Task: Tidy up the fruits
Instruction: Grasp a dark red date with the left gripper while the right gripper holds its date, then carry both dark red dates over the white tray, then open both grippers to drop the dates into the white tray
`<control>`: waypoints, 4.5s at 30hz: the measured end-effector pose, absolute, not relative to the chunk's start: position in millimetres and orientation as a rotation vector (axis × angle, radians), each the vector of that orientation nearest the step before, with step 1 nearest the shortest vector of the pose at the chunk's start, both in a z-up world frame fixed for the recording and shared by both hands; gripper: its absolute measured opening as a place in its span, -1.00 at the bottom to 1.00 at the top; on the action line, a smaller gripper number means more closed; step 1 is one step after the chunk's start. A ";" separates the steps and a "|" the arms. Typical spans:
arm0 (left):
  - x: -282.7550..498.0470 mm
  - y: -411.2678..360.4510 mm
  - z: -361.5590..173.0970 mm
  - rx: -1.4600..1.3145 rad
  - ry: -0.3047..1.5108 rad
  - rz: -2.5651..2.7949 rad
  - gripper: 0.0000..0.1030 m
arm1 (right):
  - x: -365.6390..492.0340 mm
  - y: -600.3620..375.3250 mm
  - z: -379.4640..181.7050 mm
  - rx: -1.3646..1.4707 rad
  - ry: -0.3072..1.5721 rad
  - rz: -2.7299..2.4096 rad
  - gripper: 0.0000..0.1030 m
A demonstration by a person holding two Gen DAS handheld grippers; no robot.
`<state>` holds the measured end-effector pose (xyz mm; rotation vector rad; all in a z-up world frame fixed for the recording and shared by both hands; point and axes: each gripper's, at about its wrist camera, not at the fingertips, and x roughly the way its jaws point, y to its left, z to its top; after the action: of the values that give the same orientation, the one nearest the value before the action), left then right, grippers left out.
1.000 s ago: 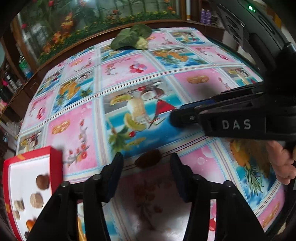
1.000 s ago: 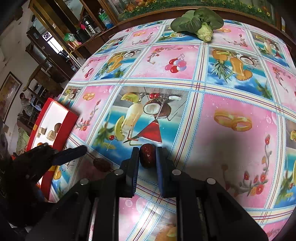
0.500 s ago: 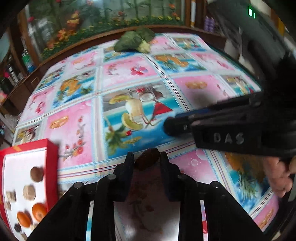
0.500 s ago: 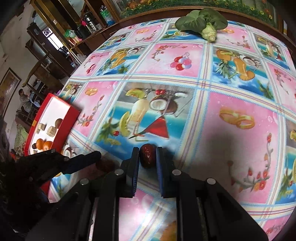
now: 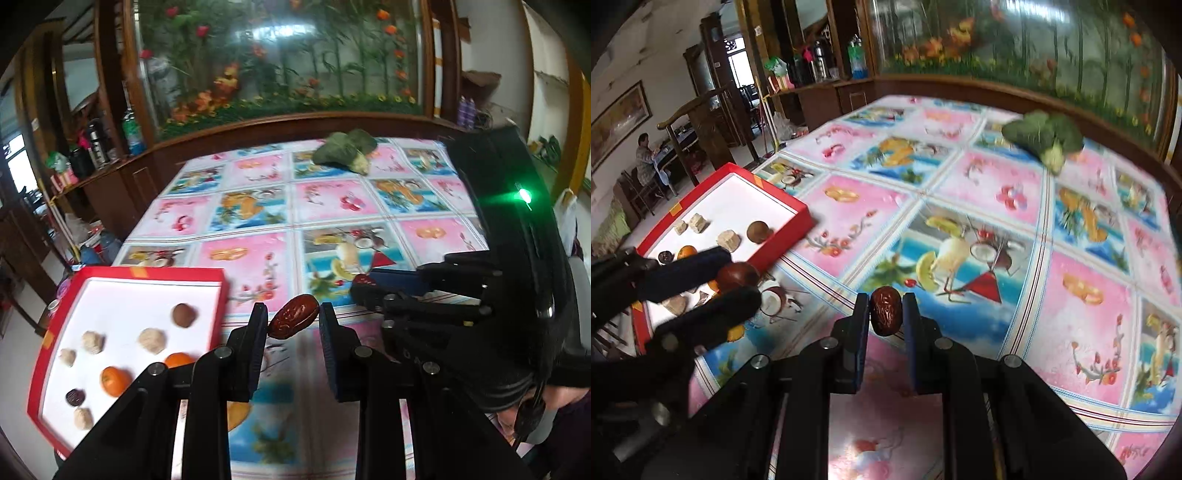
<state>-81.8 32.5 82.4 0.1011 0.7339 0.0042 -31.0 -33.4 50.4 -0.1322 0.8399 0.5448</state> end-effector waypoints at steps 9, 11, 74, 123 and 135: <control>-92.8 56.5 86.7 0.088 0.702 0.090 -0.46 | -46.0 -22.8 54.1 -0.216 0.754 0.475 -0.62; -93.7 61.3 86.0 0.085 0.699 0.110 -0.46 | -46.3 -21.9 53.6 -0.223 0.747 0.463 -0.62; -145.3 223.4 56.6 -0.022 0.654 0.537 -0.46 | -82.2 124.9 40.7 -0.089 0.731 0.709 -0.61; -144.7 215.3 54.1 0.011 0.686 0.568 0.16 | -73.0 120.7 62.1 -0.009 0.632 0.689 0.01; -160.1 197.3 79.8 0.048 0.619 0.593 0.57 | -88.0 98.1 72.7 -0.003 0.599 0.677 0.31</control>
<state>-160.1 197.3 79.8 0.0481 0.6186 0.5934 -88.0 98.1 72.7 -0.0026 0.5992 0.6772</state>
